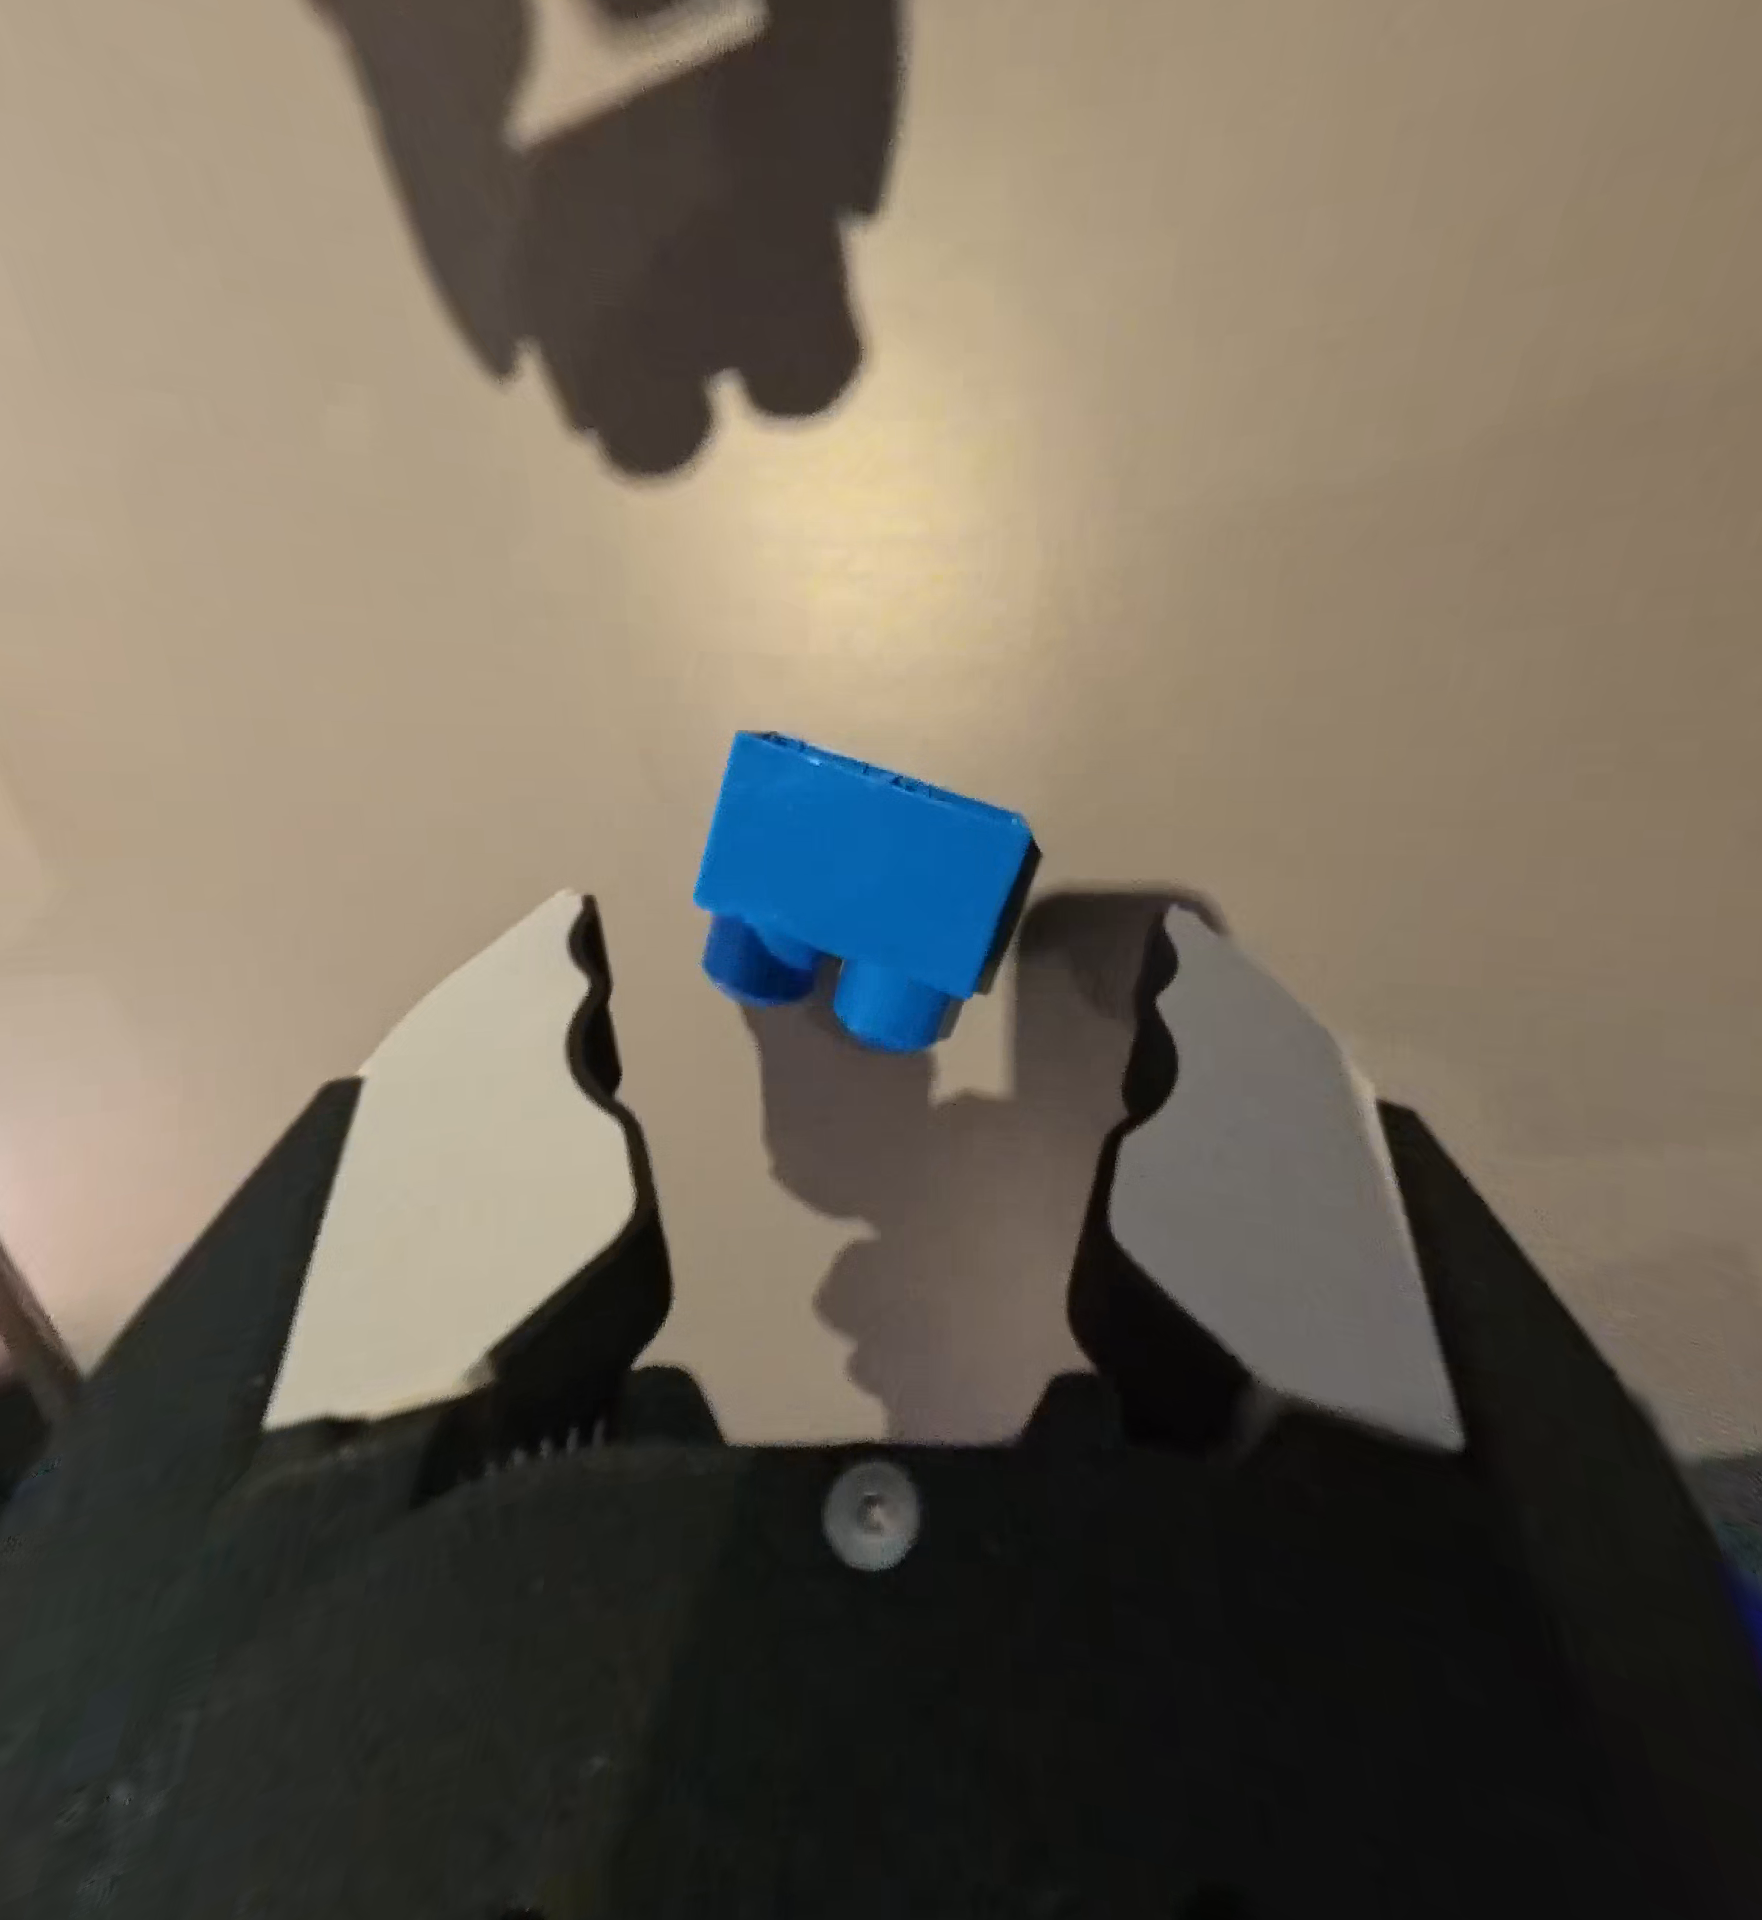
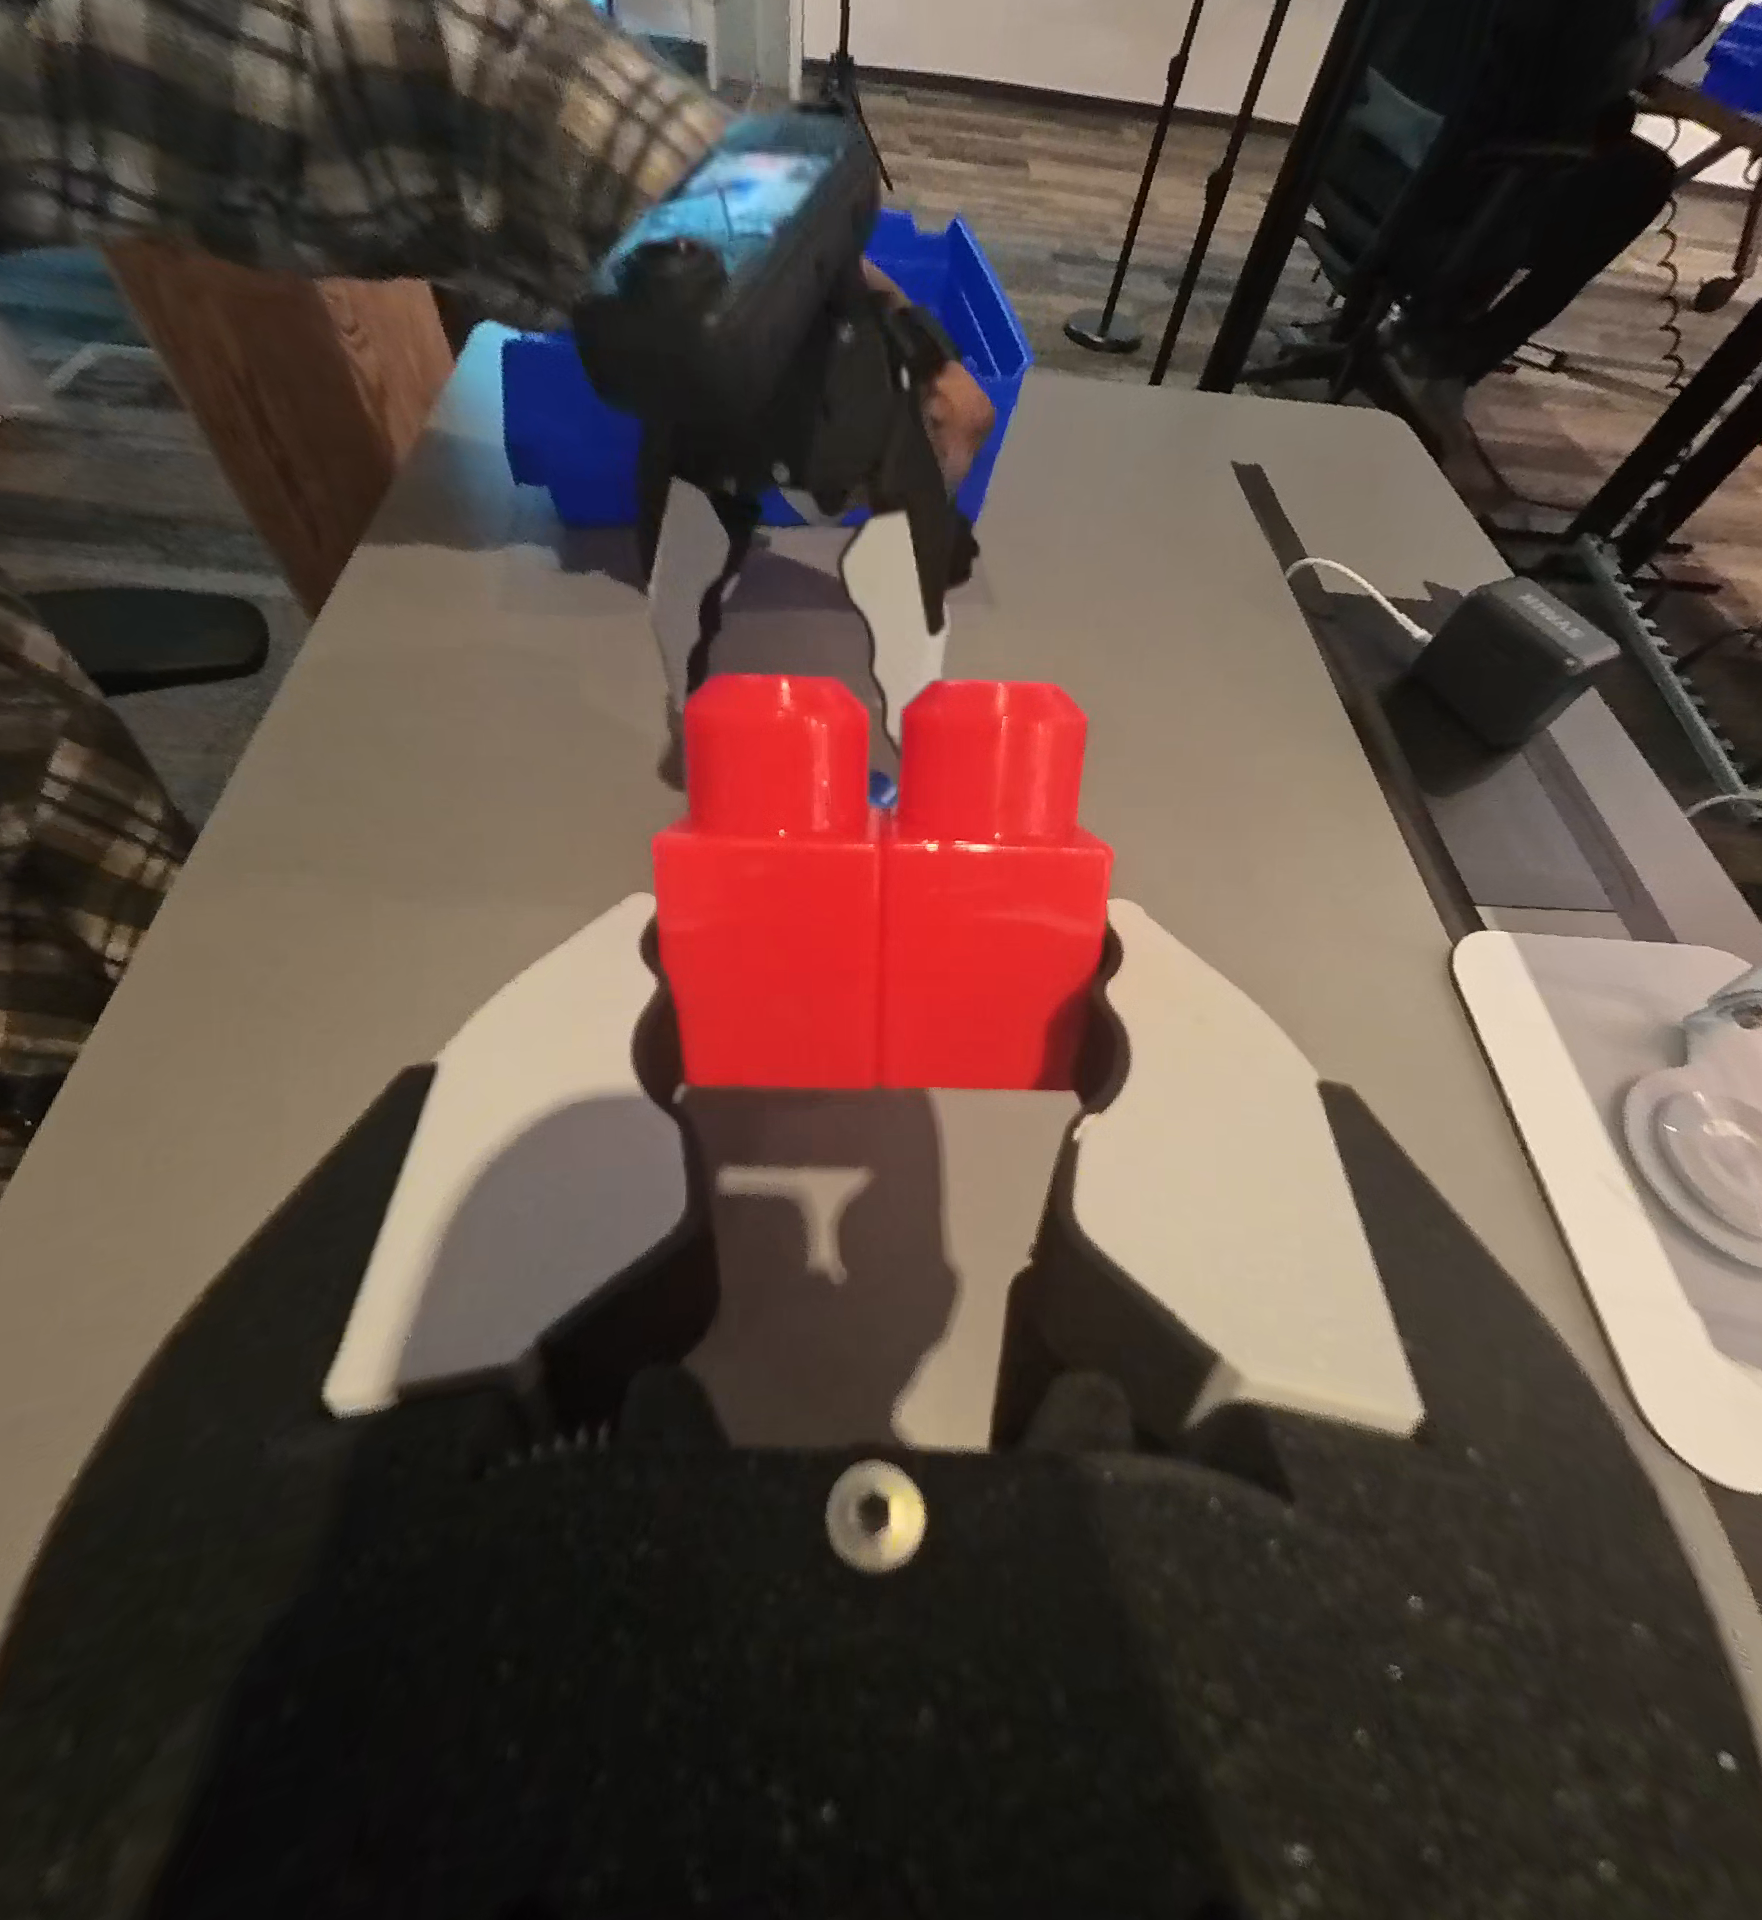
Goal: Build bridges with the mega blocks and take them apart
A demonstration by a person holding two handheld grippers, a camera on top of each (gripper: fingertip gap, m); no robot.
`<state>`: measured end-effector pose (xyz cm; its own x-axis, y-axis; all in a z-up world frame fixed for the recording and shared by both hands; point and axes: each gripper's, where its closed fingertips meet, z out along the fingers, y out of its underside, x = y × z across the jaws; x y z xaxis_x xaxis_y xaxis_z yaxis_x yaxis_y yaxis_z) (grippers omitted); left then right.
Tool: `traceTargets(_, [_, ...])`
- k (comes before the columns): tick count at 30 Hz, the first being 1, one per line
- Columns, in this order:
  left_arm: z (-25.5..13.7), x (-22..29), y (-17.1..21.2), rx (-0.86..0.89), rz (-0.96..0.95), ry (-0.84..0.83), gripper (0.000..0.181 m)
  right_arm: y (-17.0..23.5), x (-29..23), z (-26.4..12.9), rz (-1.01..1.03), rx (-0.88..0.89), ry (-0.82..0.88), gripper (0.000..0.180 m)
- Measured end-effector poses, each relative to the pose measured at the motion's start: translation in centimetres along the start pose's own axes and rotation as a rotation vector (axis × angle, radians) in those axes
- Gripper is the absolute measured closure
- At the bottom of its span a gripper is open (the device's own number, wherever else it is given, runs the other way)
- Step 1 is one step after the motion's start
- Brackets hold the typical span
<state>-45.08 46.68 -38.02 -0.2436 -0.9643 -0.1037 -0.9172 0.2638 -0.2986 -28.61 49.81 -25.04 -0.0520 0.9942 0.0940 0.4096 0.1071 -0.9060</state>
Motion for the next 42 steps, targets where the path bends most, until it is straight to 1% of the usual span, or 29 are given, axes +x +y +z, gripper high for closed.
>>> traceTargets(1, [0.2,-0.2,0.1,-0.006,0.020,0.010,0.085,0.0,0.0,0.0,0.005,0.007,-0.007,0.105])
traceTargets(4, [0.9,-0.9,0.6,-0.040,0.071,0.020,0.075,0.2,0.1,0.3,0.012,0.002,-0.015,0.105])
traceTargets(7, [2.1,-0.8,1.3,-0.085,0.116,0.046,0.069,0.6,0.2,0.6,0.018,-0.008,-0.019,0.105])
traceTargets(9, [3.0,-0.6,1.6,-0.095,0.133,0.066,0.069,0.7,0.2,0.7,0.020,-0.013,-0.022,0.105])
traceTargets(13, [4.5,0.2,1.7,-0.084,0.112,0.110,0.075,0.8,0.2,0.9,0.024,-0.013,-0.028,0.105])
traceTargets(14, [4.8,0.4,1.7,-0.082,0.103,0.117,0.079,0.8,0.2,0.9,0.025,-0.012,-0.029,0.105])
traceTargets(16, [5.2,0.6,1.6,-0.077,0.081,0.131,0.095,0.8,0.3,0.9,0.025,-0.008,-0.030,0.105])
traceTargets(17, [5.2,0.6,1.4,-0.068,0.059,0.132,0.103,0.7,0.3,0.9,0.026,-0.006,-0.029,0.105])
traceTargets(20, [5.3,-0.1,0.9,-0.058,-0.067,0.068,0.103,0.7,0.3,0.8,0.026,-0.004,-0.028,0.105])
traceTargets(24, [5.1,-1.7,1.0,-0.101,-0.404,-0.070,0.103,0.6,0.3,0.8,0.028,-0.003,-0.028,0.105])
traceTargets(26, [5.0,-1.8,0.4,-0.069,-0.565,-0.070,0.104,0.8,0.2,0.9,0.031,-0.013,-0.031,0.105])
traceTargets(27, [5.0,-1.6,0.1,-0.058,-0.600,-0.057,0.104,0.9,0.2,1.0,0.030,-0.015,-0.032,0.105])
traceTargets(31, [5.8,-1.0,-0.1,-0.099,-0.568,-0.049,0.103,1.4,0.3,1.4,0.030,-0.046,-0.031,0.105])
traceTargets(35, [6.0,-1.0,-0.7,-0.089,-0.515,-0.045,0.103,1.9,0.3,1.5,0.029,-0.071,-0.029,0.105])
traceTargets(36, [6.0,-0.9,-0.7,-0.086,-0.496,-0.051,0.101,1.9,0.3,1.5,0.028,-0.076,-0.030,0.105])
traceTargets(39, [5.4,-1.1,-0.4,-0.054,-0.461,-0.099,0.079,2.1,0.3,1.4,0.026,-0.088,-0.024,0.105])
traceTargets(40, [5.1,-1.0,-0.4,-0.016,-0.472,-0.105,0.071,2.2,0.3,1.3,0.026,-0.094,-0.021,0.105])
traceTargets(42, [4.7,-0.6,-0.3,0.081,-0.496,-0.088,0.067,2.5,0.4,1.3,0.024,-0.112,-0.015,0.105])
